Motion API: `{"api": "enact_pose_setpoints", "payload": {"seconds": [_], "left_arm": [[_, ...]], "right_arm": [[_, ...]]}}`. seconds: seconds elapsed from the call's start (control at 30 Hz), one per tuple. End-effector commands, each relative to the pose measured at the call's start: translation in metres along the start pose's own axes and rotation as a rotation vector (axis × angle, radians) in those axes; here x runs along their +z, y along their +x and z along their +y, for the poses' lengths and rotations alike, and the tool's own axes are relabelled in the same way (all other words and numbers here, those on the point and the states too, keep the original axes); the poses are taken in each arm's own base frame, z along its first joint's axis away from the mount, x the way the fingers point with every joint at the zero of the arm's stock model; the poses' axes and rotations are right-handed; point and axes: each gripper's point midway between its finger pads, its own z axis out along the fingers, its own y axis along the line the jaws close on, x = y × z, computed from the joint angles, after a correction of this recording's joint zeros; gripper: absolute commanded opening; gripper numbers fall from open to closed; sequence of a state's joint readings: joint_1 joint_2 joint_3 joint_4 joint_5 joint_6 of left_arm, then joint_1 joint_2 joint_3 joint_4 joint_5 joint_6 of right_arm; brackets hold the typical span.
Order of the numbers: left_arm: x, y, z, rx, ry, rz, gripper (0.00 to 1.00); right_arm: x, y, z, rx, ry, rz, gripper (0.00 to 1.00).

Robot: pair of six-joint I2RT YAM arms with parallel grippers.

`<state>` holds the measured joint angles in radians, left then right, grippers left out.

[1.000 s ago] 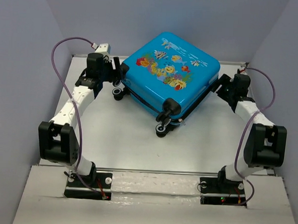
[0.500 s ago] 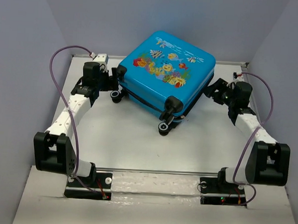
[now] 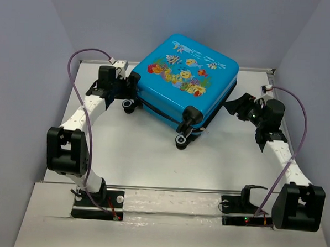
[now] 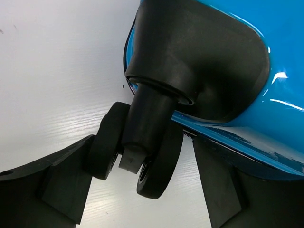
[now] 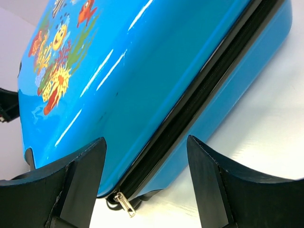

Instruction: Pack the luggage

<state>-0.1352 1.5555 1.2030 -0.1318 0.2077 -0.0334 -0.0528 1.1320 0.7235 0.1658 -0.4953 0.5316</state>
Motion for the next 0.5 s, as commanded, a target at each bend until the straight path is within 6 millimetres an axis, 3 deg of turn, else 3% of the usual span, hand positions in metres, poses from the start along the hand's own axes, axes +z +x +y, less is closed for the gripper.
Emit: {"api": "enact_pose_setpoints", "payload": {"seconds": [0.0, 0.17, 0.2, 0.27, 0.3, 0.37, 0.4, 0.47], "left_arm": [[-0.001, -0.023, -0.008, 0.028, 0.048, -0.056, 0.89], [-0.001, -0.023, -0.014, 0.018, 0.079, -0.062, 0.76], [-0.001, -0.023, -0.016, 0.019, 0.089, -0.062, 0.70], [-0.002, -0.023, -0.017, 0.016, 0.095, -0.063, 0.64], [-0.003, -0.023, -0.019, 0.014, 0.108, -0.065, 0.49], [-0.005, -0.025, -0.022, 0.003, 0.121, -0.073, 0.29], [-0.008, -0.029, -0.025, -0.001, 0.131, -0.083, 0.09], [-0.013, -0.034, -0.030, -0.011, 0.153, -0.098, 0.06]], "right_arm": [[-0.007, 0.013, 0.012, -0.003, -0.054, 0.024, 0.74], [-0.011, 0.048, 0.029, -0.026, -0.116, 0.094, 0.66], [-0.012, 0.060, 0.036, -0.035, -0.148, 0.118, 0.57], [-0.016, 0.070, 0.041, -0.042, -0.186, 0.139, 0.49], [-0.019, 0.077, 0.044, -0.051, -0.207, 0.145, 0.36], [-0.024, 0.082, 0.044, -0.068, -0.221, 0.153, 0.29], [-0.026, 0.085, 0.043, -0.071, -0.221, 0.156, 0.19], [-0.031, 0.091, 0.042, -0.079, -0.222, 0.160, 0.15]]}}
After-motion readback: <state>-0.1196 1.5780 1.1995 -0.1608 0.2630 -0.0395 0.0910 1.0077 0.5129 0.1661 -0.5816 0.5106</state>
